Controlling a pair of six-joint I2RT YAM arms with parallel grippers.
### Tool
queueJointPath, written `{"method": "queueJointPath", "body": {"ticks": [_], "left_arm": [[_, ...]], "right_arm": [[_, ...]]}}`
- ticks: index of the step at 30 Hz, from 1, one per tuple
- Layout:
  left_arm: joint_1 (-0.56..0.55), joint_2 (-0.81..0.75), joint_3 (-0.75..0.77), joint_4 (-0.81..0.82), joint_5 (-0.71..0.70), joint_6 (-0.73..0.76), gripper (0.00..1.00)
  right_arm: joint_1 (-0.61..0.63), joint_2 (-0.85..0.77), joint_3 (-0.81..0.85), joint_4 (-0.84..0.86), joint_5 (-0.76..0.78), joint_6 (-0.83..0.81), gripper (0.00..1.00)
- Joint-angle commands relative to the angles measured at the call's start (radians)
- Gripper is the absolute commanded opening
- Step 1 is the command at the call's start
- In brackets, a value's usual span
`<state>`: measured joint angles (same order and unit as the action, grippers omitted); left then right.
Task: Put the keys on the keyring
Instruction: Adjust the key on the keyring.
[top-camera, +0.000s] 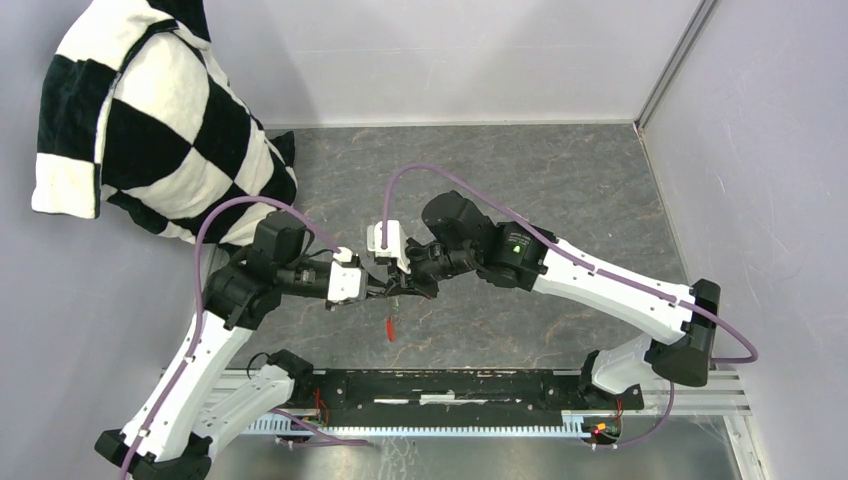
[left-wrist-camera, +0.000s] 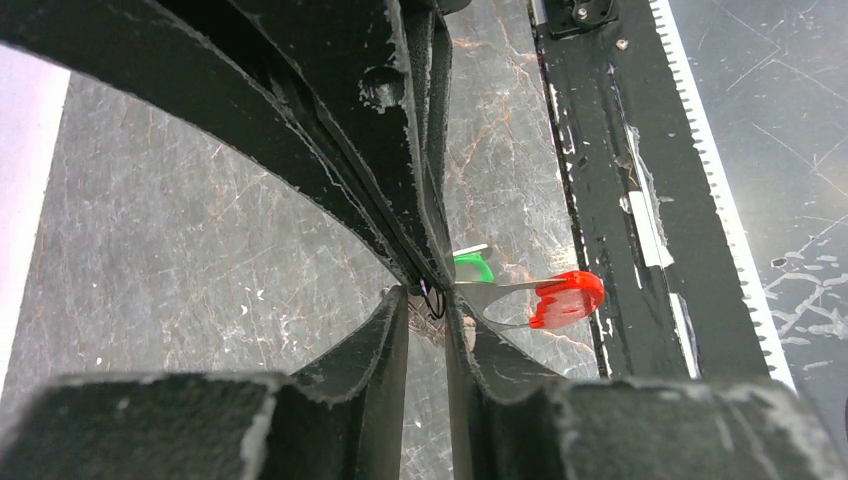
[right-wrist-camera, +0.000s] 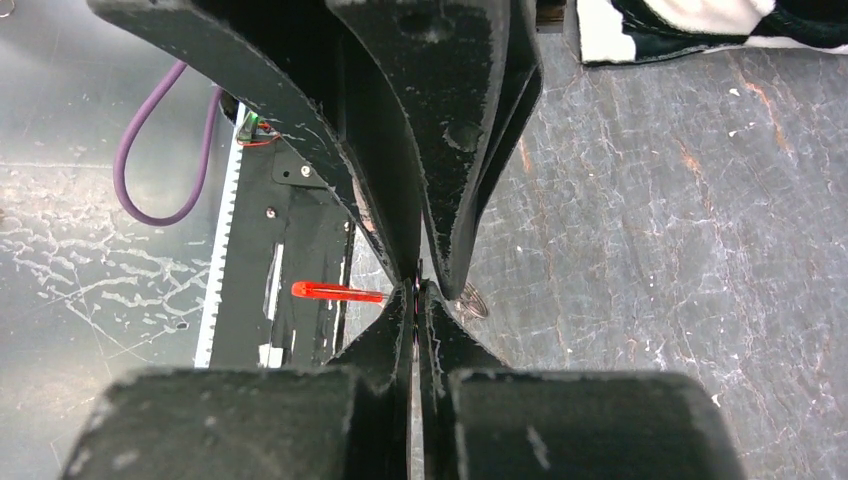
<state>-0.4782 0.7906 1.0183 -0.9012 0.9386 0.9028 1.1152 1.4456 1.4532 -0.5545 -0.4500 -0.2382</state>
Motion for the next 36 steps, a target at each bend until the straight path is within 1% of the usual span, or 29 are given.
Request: {"method": "queueJointPath", "body": {"ticks": [1,2,5,6,9,12,13,15,18,20,23,25,29,31,36], "left_arm": [[-0.001,-0.004,0.044,-0.034,0.010,0.068,0.26],[0.000,0.001,0.046,-0.055,0.010,0.082,0.22],[0.000,0.017,0.054,-0.098,0.003,0.124,0.06],[0.000,0.022,0.057,-0.107,-0.001,0.133,0.02],[0.000,0.027,0.067,-0.121,-0.010,0.157,0.02],[0.000,0.024,0.065,-0.122,-0.022,0.174,0.02],[0.000,0.021,0.063,-0.122,-0.025,0.182,0.02],[0.000,0.014,0.056,-0.119,-0.021,0.177,0.02],[-0.001,-0.013,0.028,-0.029,-0.007,0.051,0.02],[0.000,-0.052,-0.002,0.071,0.007,-0.043,0.02],[0.000,-0.104,-0.050,0.227,0.012,-0.199,0.02],[0.000,-0.132,-0.075,0.320,0.012,-0.291,0.02],[0.000,-0.176,-0.120,0.487,0.025,-0.441,0.02],[0.000,-0.181,-0.126,0.535,0.033,-0.485,0.02],[0.000,-0.172,-0.124,0.614,0.035,-0.582,0.02]], "right_arm": [[0.016,0.011,0.073,-0.035,0.005,-0.022,0.00],[0.017,0.017,0.086,-0.043,0.006,-0.025,0.00],[0.024,0.030,0.111,-0.061,0.006,-0.030,0.00],[0.026,0.034,0.117,-0.066,0.007,-0.032,0.01],[0.031,0.048,0.139,-0.085,0.009,-0.037,0.01],[0.033,0.051,0.154,-0.091,0.021,-0.035,0.11],[0.030,0.045,0.153,-0.083,0.022,-0.030,0.16],[0.029,0.020,0.134,-0.049,0.047,-0.010,0.31],[0.003,-0.061,0.048,0.065,0.045,0.044,0.48],[-0.043,-0.126,-0.050,0.169,-0.001,0.112,0.54],[-0.110,-0.232,-0.194,0.345,-0.054,0.222,0.59],[-0.124,-0.287,-0.279,0.440,-0.079,0.292,0.62],[-0.126,-0.347,-0.387,0.547,-0.078,0.374,0.64],[-0.126,-0.360,-0.423,0.623,-0.085,0.405,0.65],[-0.126,-0.366,-0.468,0.746,-0.117,0.483,0.64]]}}
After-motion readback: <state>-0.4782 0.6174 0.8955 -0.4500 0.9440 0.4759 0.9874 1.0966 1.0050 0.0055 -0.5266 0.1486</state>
